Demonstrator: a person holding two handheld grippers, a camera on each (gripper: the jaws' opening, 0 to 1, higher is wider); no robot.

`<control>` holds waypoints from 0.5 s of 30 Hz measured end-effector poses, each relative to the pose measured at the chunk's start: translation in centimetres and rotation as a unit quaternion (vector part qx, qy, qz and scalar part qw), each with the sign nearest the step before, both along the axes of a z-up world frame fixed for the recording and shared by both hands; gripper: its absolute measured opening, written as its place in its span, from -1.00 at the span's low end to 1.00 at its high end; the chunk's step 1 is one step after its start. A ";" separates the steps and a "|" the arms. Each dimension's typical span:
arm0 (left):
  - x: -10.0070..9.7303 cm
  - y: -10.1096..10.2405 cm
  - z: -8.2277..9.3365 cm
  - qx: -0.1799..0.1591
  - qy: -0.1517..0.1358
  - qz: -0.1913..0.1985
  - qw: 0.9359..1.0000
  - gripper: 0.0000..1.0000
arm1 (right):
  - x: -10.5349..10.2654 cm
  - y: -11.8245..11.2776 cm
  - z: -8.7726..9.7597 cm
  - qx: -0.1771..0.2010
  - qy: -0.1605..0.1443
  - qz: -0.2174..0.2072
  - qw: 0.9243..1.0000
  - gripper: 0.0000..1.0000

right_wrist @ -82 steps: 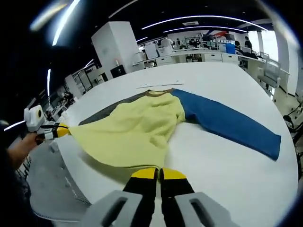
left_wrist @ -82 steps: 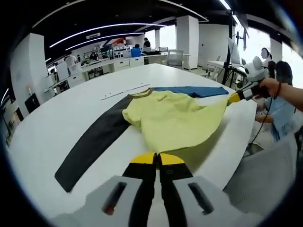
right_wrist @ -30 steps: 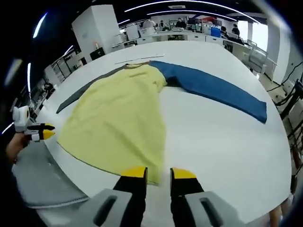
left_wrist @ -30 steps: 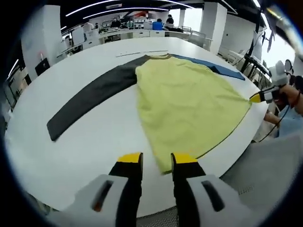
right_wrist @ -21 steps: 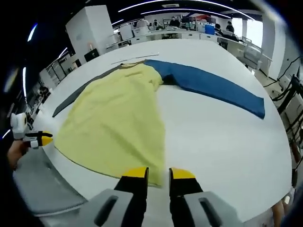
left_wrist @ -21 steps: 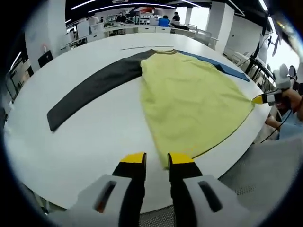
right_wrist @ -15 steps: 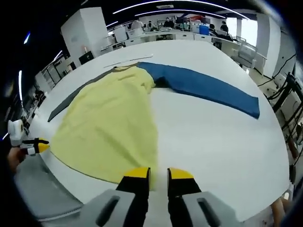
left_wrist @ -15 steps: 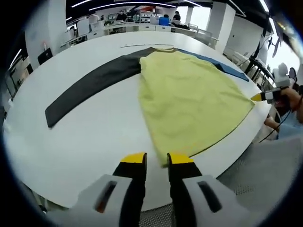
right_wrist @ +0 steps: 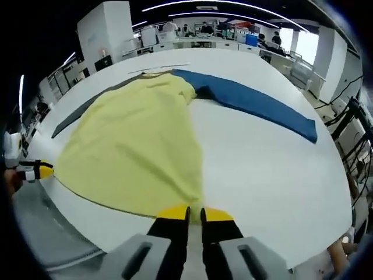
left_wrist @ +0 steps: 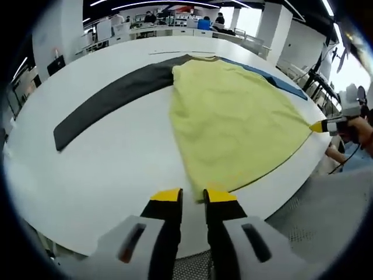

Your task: Fold the garment on the visible template until the final outline fits inside the template.

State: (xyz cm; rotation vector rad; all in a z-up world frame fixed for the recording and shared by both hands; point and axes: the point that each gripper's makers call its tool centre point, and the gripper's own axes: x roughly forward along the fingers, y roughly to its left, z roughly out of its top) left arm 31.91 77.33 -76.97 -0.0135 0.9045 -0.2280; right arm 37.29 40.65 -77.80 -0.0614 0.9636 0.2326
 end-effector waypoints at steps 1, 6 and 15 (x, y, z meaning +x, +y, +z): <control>0.0 0.0 0.0 -0.001 0.001 0.001 1.000 -0.78 | 0.0 0.0 0.0 0.003 0.002 -0.006 1.000 -0.95; -0.4 -0.1 -0.5 -0.016 0.016 0.014 1.000 -0.91 | -0.1 0.2 0.1 0.015 0.009 0.000 1.000 -1.00; -0.1 -0.2 -0.5 -0.015 0.015 0.006 1.000 -1.00 | -0.4 0.2 0.6 0.029 0.010 0.012 0.999 -1.00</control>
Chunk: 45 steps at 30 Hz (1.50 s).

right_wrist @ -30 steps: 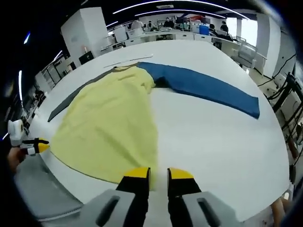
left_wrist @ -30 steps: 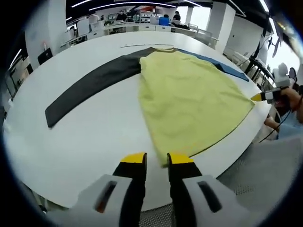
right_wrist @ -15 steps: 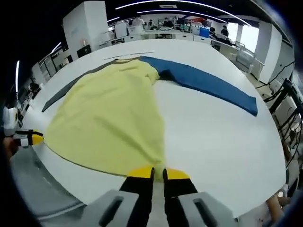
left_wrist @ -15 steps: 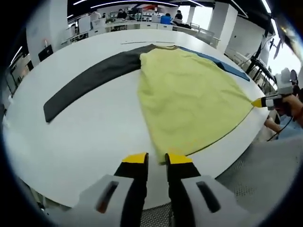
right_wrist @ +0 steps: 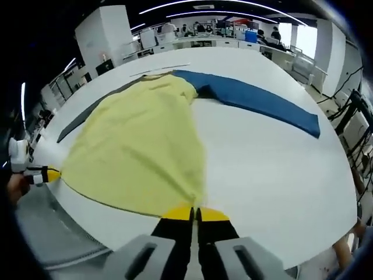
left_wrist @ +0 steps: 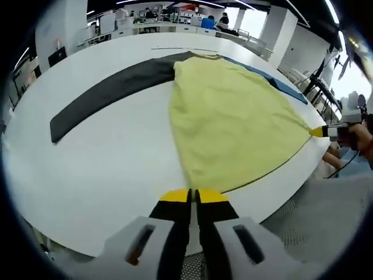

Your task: Fold the garment on the visible template until the final outline fits inside the template.

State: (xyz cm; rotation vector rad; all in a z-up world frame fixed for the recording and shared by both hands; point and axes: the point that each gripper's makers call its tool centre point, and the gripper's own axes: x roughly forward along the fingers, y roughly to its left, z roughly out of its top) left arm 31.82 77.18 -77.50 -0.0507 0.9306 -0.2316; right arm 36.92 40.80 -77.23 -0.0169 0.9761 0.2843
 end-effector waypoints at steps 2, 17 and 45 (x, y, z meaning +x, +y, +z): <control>-0.1 0.2 0.2 0.004 0.002 -0.004 1.000 -1.00 | -0.1 -0.1 0.3 0.003 -0.001 0.002 1.000 -1.00; -1.3 0.7 0.3 0.021 0.020 -0.009 1.000 -1.00 | -2.3 0.2 -0.2 0.016 0.035 0.023 0.999 -1.00; 1.0 1.2 4.8 0.025 -0.099 -0.023 0.994 0.08 | 3.5 -4.3 4.6 0.106 -0.055 -0.045 0.992 -0.01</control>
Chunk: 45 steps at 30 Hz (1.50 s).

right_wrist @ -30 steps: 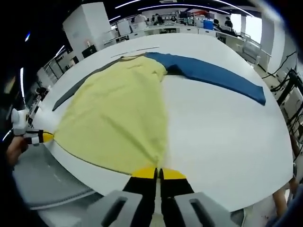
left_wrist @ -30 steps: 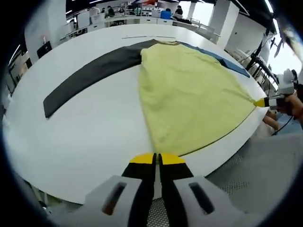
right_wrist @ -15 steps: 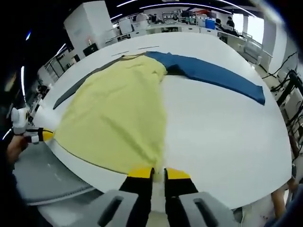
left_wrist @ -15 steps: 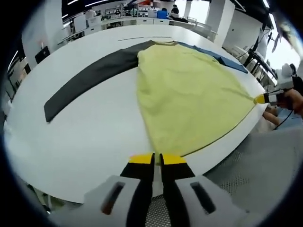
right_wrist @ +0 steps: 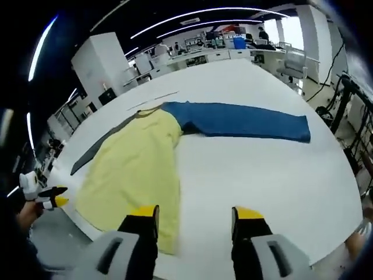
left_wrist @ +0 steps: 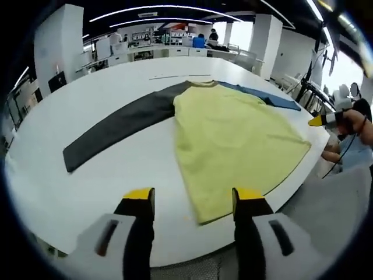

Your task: Fold the garment on the visible template until the final outline fits inside the template.

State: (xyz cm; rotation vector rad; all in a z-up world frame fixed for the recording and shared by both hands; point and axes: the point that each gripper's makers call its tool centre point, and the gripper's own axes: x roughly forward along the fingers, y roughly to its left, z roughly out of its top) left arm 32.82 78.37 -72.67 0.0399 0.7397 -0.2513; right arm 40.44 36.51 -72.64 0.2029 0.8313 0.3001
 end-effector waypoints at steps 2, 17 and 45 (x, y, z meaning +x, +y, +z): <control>0.2 -0.3 0.3 -0.011 -0.007 0.000 1.000 0.19 | 0.7 -0.4 0.2 0.006 -0.005 0.000 1.000 -0.01; 1.2 -0.8 1.6 -0.019 -0.044 -0.009 0.999 0.80 | 5.7 1.4 0.7 0.004 -0.019 0.043 0.999 -0.02; 2.3 -0.6 3.7 -0.035 -0.077 -0.001 0.996 0.98 | 13.7 8.2 -1.6 0.007 -0.017 0.116 0.993 -0.26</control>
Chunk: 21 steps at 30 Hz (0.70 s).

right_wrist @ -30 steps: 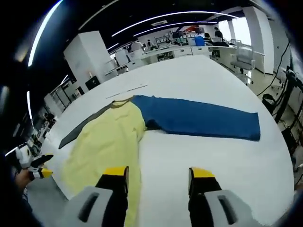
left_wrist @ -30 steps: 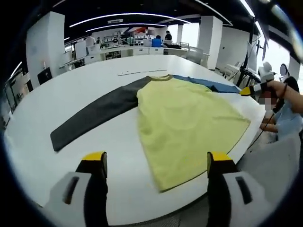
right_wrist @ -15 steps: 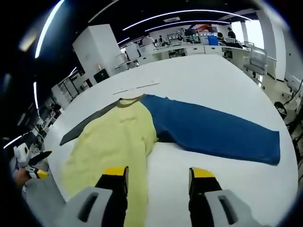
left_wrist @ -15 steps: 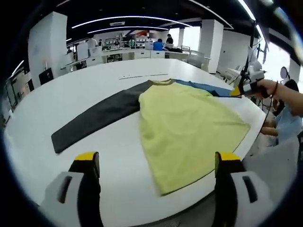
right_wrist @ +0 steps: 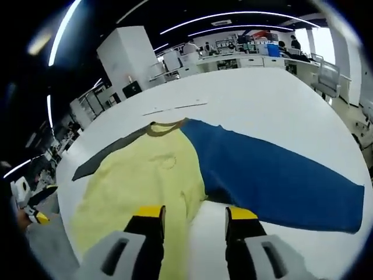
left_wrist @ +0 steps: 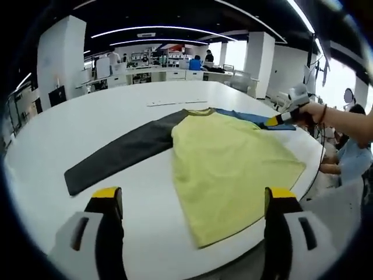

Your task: Fold the garment on the visible template until the final outline fits inside the template.

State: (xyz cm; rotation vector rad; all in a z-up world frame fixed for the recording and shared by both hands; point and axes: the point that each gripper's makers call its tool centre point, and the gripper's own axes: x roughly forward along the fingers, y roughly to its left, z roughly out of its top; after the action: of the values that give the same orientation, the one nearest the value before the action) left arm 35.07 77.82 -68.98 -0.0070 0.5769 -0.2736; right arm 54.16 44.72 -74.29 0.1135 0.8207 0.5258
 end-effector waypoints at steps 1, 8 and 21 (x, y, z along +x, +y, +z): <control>0.0 0.0 0.0 0.000 0.000 0.000 1.000 0.98 | 0.2 0.1 -0.1 0.000 0.000 -0.003 1.000 -0.30; 0.1 -0.1 -0.1 0.001 -0.001 -0.002 1.000 0.94 | 1.9 0.2 -1.4 -0.026 -0.009 0.003 1.000 -0.49; 0.3 0.5 -0.4 0.010 0.007 0.003 1.000 0.85 | 2.7 0.8 -2.8 -0.066 -0.012 0.018 0.998 -0.99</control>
State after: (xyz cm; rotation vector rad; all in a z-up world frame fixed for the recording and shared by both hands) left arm 35.42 78.36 -69.36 0.0084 0.5932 -0.2612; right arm 56.88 45.47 -77.11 -0.0288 0.8326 0.5052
